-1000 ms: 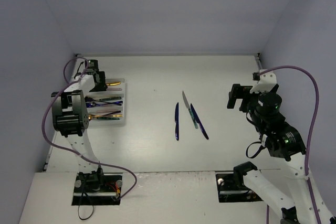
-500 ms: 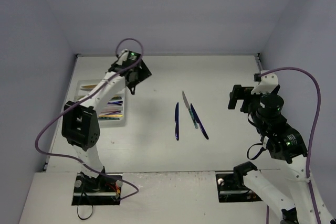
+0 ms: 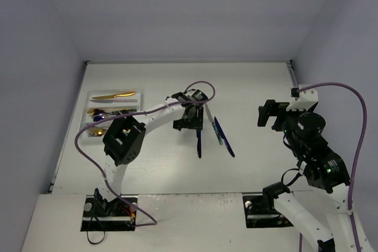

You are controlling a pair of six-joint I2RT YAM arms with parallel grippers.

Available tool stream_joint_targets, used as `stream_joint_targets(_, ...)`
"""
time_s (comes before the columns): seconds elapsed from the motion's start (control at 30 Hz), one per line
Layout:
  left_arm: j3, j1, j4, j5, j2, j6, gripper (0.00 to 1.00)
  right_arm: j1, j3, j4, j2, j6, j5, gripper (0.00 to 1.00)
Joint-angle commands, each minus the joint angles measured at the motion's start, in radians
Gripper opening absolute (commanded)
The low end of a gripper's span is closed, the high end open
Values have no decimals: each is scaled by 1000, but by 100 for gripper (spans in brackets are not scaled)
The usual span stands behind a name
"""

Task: Sort the eating utensils into containers

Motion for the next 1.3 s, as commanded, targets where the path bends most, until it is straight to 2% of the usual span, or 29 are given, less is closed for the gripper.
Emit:
stream_joint_targets(0.0,95,-46,-41,33,6,19,62,-7,-6,60,-9,26,-28,100)
stream_joint_targets(0.17,134,-94,-50,47,63,12,55,-7,-5,56,-17,29,-35,100)
stream_joint_targets(0.63,125,-110,-47,67,135,-36,39,-7,1,41,-36,24,-38,100)
stream_joint_targets(0.77,123,-106,-53,61,146,-41,25,-7,1,38,-36,23,-38,100)
stream_joint_targets(0.9,101,-88,-67,44,141,-44,1,-7,0,36,-35,19,-38,100)
stream_joint_targets(1.07,51,-42,-67,22,67,-38,0,-7,-5,33,-33,17,-40,100)
stream_joint_targets(1.27,66,12,-65,8,-77,-32,0,-7,-5,35,-22,13,-35,100)
